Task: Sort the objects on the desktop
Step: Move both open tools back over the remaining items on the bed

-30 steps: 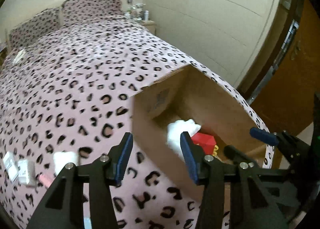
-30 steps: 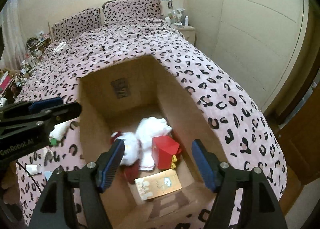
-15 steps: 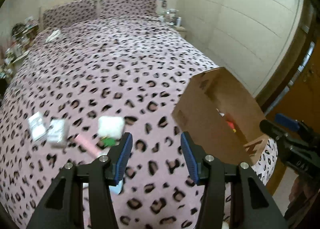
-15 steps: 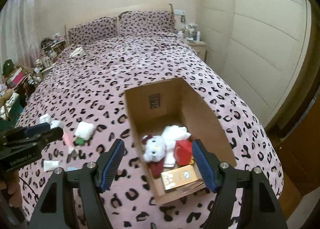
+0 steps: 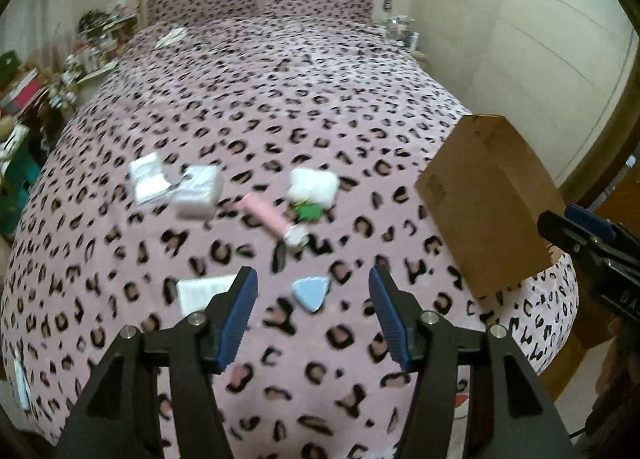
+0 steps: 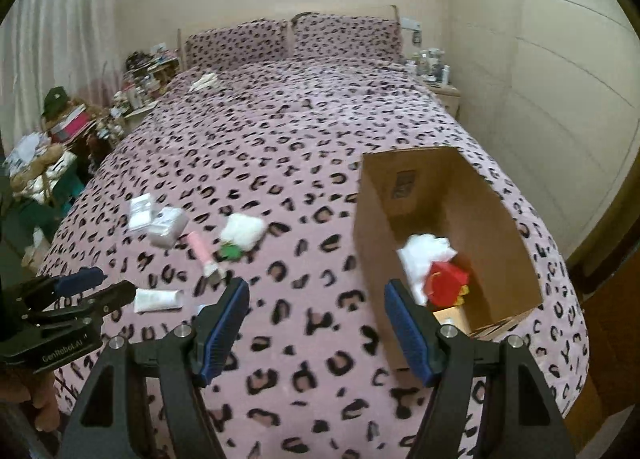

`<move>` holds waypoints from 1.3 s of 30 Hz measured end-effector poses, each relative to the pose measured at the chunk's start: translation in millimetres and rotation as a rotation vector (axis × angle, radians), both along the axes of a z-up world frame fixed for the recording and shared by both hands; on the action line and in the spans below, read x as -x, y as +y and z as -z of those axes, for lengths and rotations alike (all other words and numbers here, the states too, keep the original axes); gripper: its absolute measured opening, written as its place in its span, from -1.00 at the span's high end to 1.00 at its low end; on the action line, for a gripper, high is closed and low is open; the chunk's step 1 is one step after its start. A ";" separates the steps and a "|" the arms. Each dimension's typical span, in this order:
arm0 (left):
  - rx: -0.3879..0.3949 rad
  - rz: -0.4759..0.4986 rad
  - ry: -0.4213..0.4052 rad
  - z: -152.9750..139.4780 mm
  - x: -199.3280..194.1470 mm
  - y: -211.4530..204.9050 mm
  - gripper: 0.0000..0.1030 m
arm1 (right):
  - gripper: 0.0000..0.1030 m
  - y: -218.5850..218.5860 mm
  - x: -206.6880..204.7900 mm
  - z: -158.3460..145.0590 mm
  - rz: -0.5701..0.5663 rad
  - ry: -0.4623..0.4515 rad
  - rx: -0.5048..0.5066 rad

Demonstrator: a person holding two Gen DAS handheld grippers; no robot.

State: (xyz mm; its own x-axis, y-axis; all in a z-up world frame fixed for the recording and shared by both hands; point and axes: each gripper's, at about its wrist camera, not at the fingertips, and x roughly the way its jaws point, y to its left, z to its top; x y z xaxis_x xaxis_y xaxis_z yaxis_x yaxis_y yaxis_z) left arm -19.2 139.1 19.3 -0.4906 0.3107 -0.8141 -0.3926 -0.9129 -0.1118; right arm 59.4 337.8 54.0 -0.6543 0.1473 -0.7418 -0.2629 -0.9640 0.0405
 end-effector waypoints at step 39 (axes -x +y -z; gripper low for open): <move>0.017 -0.286 -0.135 78.5 -21.9 -156.4 -0.36 | -0.39 -119.1 26.5 114.1 -0.156 -0.202 0.103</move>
